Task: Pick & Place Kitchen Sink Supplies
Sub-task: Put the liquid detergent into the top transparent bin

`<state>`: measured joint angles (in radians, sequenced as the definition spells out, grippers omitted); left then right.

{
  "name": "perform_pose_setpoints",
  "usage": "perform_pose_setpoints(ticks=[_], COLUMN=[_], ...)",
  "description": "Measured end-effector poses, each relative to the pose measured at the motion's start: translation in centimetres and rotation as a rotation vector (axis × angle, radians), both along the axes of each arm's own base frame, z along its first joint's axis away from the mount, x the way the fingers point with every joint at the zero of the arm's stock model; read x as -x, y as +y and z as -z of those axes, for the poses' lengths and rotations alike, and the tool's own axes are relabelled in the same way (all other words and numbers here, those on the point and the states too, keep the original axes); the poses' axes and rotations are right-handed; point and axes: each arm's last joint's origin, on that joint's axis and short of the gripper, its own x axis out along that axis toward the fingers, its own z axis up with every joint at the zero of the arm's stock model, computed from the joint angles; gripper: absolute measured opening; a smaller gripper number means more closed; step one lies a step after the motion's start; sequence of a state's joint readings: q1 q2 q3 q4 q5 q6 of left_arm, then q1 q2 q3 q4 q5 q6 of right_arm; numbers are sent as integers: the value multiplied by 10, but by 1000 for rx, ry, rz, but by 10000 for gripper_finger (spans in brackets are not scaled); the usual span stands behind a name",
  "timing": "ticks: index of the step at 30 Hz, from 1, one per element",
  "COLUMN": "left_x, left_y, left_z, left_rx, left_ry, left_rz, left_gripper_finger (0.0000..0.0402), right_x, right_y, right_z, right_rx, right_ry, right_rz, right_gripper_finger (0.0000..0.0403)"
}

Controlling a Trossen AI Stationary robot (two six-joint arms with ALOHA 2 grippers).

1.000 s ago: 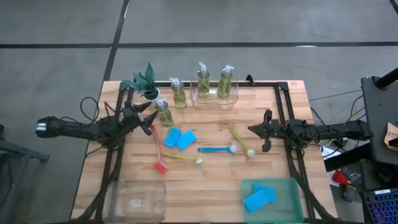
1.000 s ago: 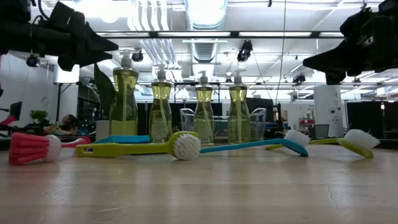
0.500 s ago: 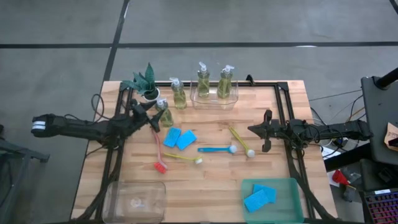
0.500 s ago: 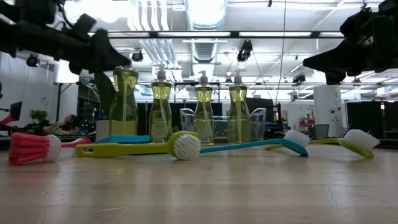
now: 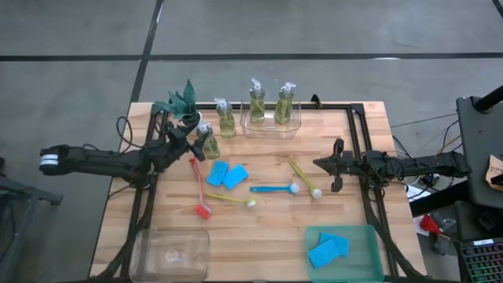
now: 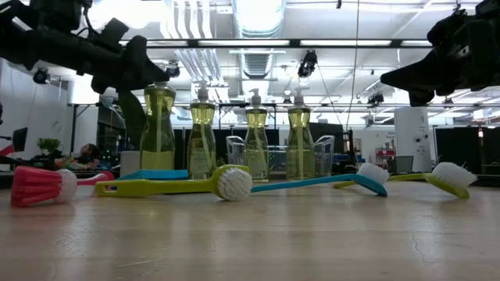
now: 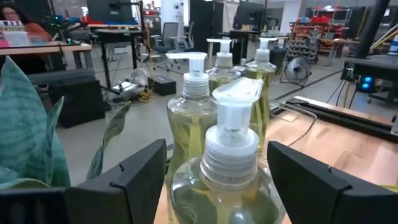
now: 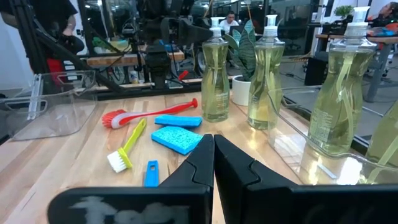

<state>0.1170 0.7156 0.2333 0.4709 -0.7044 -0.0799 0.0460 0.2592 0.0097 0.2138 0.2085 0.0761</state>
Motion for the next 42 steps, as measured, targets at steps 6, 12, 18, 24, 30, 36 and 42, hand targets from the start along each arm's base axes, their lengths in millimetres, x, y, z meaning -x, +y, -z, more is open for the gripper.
perform_pose_setpoints(ticks=[6, 12, 18, 24, 30, 36, 42], left_x=[-5, -9, -13, -19, -27, -45, -78], left_y=[7, 10, 11, 10, 10, 12, 16], left_z=[2, -2, -8, -12, -31, -55, -76], left_rx=[21, 27, 23, 22, 22, 11, -4], left_ry=[10, 10, 9, 15, -37, -69, -57], left_rz=[-30, -50, -48, 9, 60, 124, 167], left_gripper_finger=[269, 208, 106, 106, 106, 106, 106], right_x=[0, 0, 0, 0, 0, 0, 0], right_y=[0, 0, 0, 0, 0, 0, 0], right_z=[0, 0, 0, 0, 0, 0, 0], right_rx=[0, -1, -1, 0, 0, -2, 0], right_ry=[0, 0, -1, 0, 0, -2, -1], right_rz=[0, 0, 0, 0, 0, 0, 0], right_gripper_finger=[9, 9, 9, 9, 9, 9, 9])
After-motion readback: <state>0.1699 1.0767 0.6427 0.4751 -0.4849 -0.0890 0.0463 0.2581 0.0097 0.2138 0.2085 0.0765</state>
